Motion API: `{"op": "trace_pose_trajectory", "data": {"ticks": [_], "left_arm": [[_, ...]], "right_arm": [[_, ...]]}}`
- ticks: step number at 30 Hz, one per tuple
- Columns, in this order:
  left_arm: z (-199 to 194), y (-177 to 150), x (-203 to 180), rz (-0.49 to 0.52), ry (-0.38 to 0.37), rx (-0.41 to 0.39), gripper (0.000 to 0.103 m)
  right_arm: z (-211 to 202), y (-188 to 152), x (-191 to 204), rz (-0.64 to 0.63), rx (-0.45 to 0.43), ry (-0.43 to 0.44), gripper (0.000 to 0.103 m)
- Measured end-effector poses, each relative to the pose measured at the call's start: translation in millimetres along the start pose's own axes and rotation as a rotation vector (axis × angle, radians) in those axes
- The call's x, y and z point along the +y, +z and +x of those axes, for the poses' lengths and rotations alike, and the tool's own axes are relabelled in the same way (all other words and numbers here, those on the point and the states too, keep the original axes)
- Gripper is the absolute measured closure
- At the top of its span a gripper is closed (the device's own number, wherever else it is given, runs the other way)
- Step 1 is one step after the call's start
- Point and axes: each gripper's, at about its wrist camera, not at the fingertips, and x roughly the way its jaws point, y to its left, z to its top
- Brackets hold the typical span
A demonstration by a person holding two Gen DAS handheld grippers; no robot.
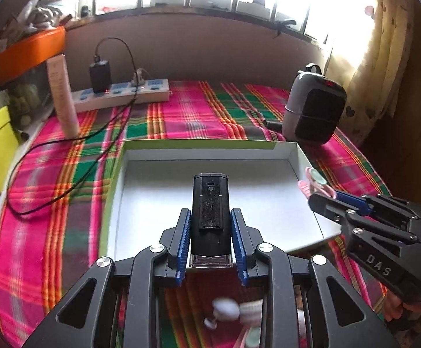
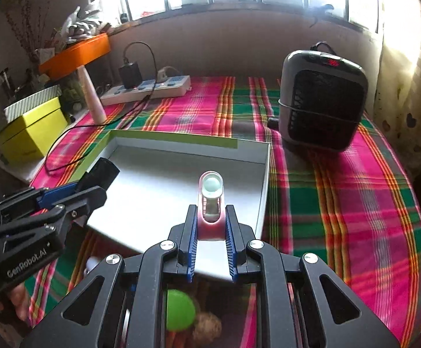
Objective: Organize objects
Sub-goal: 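Carry flashlight in left tool and pink device in right tool over white box, then open left tool releasing flashlight while right tool releases pink device into box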
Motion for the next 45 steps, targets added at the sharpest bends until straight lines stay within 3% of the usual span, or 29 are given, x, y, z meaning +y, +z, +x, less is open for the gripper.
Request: {"op": "trace_pose_trajectory", "data": {"ticks": [20, 45], "left_arm": [[60, 36, -8, 0.042, 0.02, 0.072, 0.078], [81, 33, -6, 0.05, 0.033, 0.133, 0.078]], "right_arm": [[57, 33, -23, 0.02, 0.092, -0.027, 0.085], [66, 37, -16, -0.015, 0.119, -0.041, 0.085]]}}
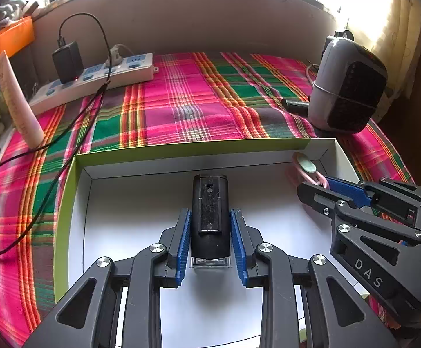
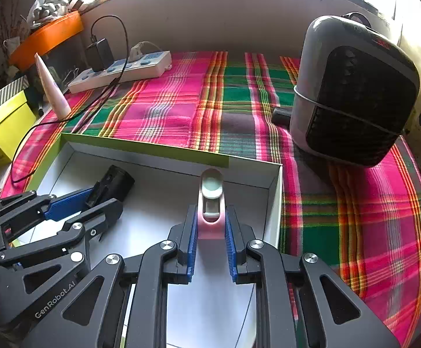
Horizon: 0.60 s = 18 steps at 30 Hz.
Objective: Organize objects
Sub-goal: 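Open left tool releasing flashlight while right tool releases pink device into box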
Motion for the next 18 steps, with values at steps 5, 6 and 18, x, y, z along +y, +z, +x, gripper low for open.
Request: {"op": "trace_pose_trajectory", "data": {"ticks": [5, 6, 18], "left_arm": [[-1, 0, 1, -0.007, -0.006, -0.002, 0.077], [-2, -1, 1, -0.009, -0.007, -0.003, 0.077], [-40, -14, 16, -0.023, -0.009, -0.069, 0.066]], "right_arm": [[-1, -1, 1, 0.004, 0.001, 0.002, 0.085], [-2, -1, 1, 0.002, 0.0, 0.002, 0.084], [-37, -9, -4, 0.031, -0.064, 0.045, 0.061]]}}
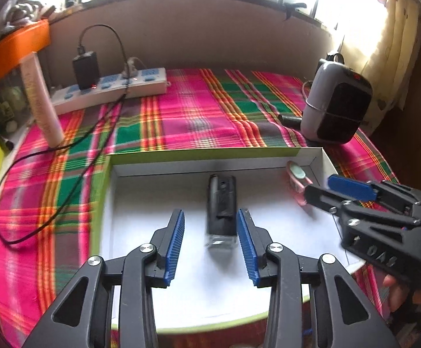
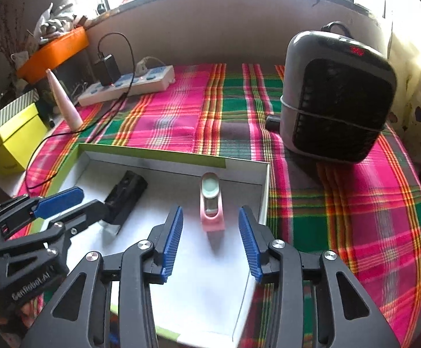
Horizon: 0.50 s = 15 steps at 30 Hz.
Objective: Organize objects
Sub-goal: 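Open left tool releasing flashlight while right tool releases pink device into box, then lift both open tools away from the box back toward remaining items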
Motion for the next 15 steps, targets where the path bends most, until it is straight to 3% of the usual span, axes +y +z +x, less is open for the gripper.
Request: {"op": "trace_pose_trajectory", "data": {"ticks": [7, 15], "left_arm": [[-24, -14, 23, -0.049, 0.028, -0.023, 0.065], [-22, -38, 39, -0.079, 0.057, 0.02, 0.065]], "right_arm": [[-23, -12, -12, 0.029, -0.03, -0.009, 0.061], [-26, -36, -28, 0.032, 0.015, -0.038, 0.061]]}}
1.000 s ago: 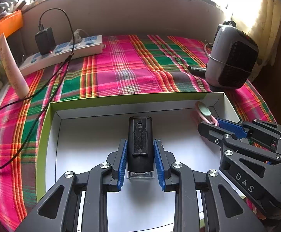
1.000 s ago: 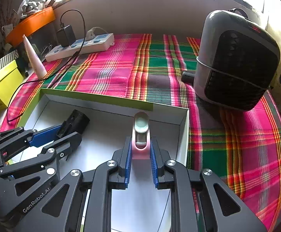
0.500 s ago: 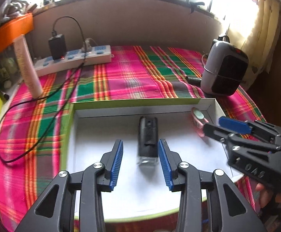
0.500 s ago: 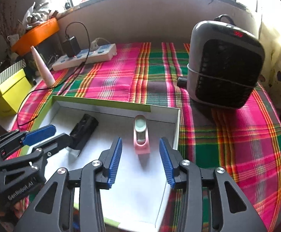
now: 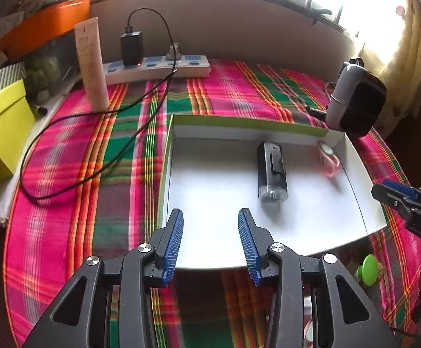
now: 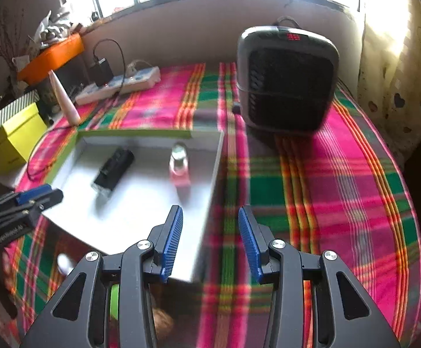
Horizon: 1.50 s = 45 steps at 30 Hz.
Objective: Organize objects
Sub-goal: 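Lift both open tools away from the box back toward remaining items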
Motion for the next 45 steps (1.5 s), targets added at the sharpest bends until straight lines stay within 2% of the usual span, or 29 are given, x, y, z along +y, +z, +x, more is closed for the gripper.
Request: {"op": "trace_pose_trajectory", "data": {"ticks": [8, 20, 27, 36, 45], "left_arm": [[-8, -13, -5, -0.004, -0.016, 0.004, 0.065], [-13, -26, -12, -0.01, -0.033, 0.013, 0.065], [-28, -28, -16, -0.009, -0.032, -0.022, 0.065], [-64, -52, -22, 0.0, -0.064, -0.09, 0.06], [-76, -87, -26, 0.02, -0.07, -0.085, 0.058]], "right_arm": [[6, -10, -9, 0.017, 0.03, -0.009, 0.061], [3, -13, -13, 0.014, 0.021, -0.027, 0.061], [-16, -21, -9, 0.015, -0.039, 0.01, 0.061], [-54, -54, 1, 0.006, -0.105, 0.061, 0.061], [-58, -88, 9, -0.026, -0.076, 0.062, 0.061]]}}
